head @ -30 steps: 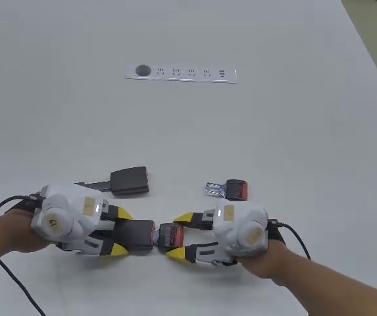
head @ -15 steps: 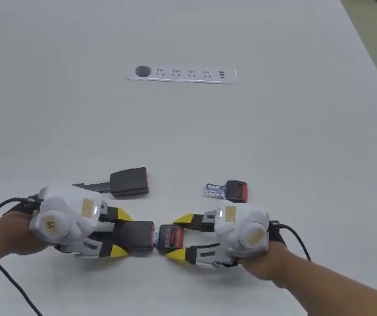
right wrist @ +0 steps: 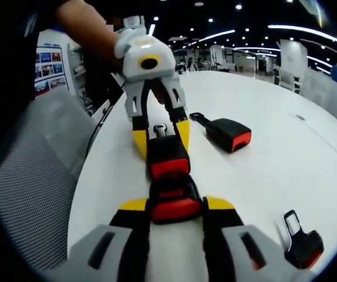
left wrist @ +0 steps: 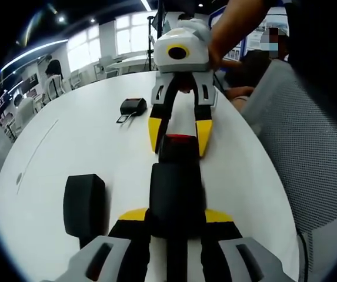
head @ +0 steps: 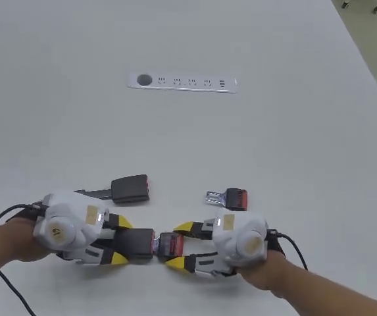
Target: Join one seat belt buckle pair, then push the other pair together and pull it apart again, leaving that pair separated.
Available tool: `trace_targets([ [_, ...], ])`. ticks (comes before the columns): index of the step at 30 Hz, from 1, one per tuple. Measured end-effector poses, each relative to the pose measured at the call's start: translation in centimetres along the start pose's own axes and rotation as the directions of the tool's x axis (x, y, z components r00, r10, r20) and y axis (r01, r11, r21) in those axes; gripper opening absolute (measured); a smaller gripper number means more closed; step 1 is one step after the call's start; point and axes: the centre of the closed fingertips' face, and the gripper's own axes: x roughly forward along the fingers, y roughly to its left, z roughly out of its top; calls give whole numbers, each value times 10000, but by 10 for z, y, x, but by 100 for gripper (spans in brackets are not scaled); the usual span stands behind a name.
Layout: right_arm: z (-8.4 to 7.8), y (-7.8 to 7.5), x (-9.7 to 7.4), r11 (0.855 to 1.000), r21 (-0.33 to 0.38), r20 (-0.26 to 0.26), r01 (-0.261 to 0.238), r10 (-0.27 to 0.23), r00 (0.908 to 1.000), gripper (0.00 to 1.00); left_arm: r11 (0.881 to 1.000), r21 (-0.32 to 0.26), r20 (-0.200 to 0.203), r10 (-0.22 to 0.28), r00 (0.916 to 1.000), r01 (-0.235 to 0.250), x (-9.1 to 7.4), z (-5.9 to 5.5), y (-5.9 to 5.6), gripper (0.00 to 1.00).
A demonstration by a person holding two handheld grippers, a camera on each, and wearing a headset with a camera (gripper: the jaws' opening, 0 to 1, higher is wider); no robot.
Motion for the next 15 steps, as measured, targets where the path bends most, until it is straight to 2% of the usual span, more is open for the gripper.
trace_targets([
  [2, 1, 0, 0, 10000, 78, -66, -53, 53, 10000, 35, 10000, 30, -197, 57, 9998, -56, 0, 0, 0, 34],
  [3, 1, 0, 0, 9997, -237, -214, -17, 12, 9998, 35, 9999, -51, -266, 107, 9996, -109, 0, 0, 0, 34],
  [4, 1, 1, 1, 9997, -254, -288, 33, -41, 9996, 36, 9998, -80, -329, 192, 9993, -195, 0, 0, -1, 34],
  [7, 3, 0, -1, 9989, -281, -484, 388, -401, 9980, 38, 9979, -185, -533, 616, 9967, -626, -2, -3, 0, 36],
  [8, 7, -1, -2, 9983, 7, -332, 586, -585, 9977, 45, 9970, -279, -842, 694, 9940, -719, -5, -7, -2, 36],
  [9, 11, 0, -4, 9969, 490, -103, 622, -618, 9980, 55, 9969, -231, -961, 726, 9927, -751, -7, -7, -4, 39],
  [10, 13, 0, -4, 9965, 571, 22, 609, -612, 9981, 62, 9966, -265, -866, 749, 9934, -775, -8, -6, -9, 45],
  [11, 21, -1, -8, 9956, 645, 474, 673, -705, 9964, 64, 9958, -518, -719, 715, 9948, -753, -10, -5, -12, 52],
  [12, 21, -2, -13, 9954, 574, 431, 769, -795, 9959, 64, 9911, -1062, -526, 746, 9958, -798, -14, -1, -16, 57],
  [13, 21, -4, -15, 9940, 604, 364, 907, -930, 9950, 66, 9881, -1190, -370, 934, 9949, -972, -18, 2, -15, 61],
  [14, 23, -5, -20, 9926, 729, 376, 967, -996, 9943, 73, 9860, -1166, -157, 1178, 9929, -1188, -23, 5, -12, 62],
  [15, 27, -5, -24, 9923, 773, 639, 971, -1021, 9927, 76, 9814, -1269, 102, 1463, 9892, -1438, -30, 10, -9, 62],
])
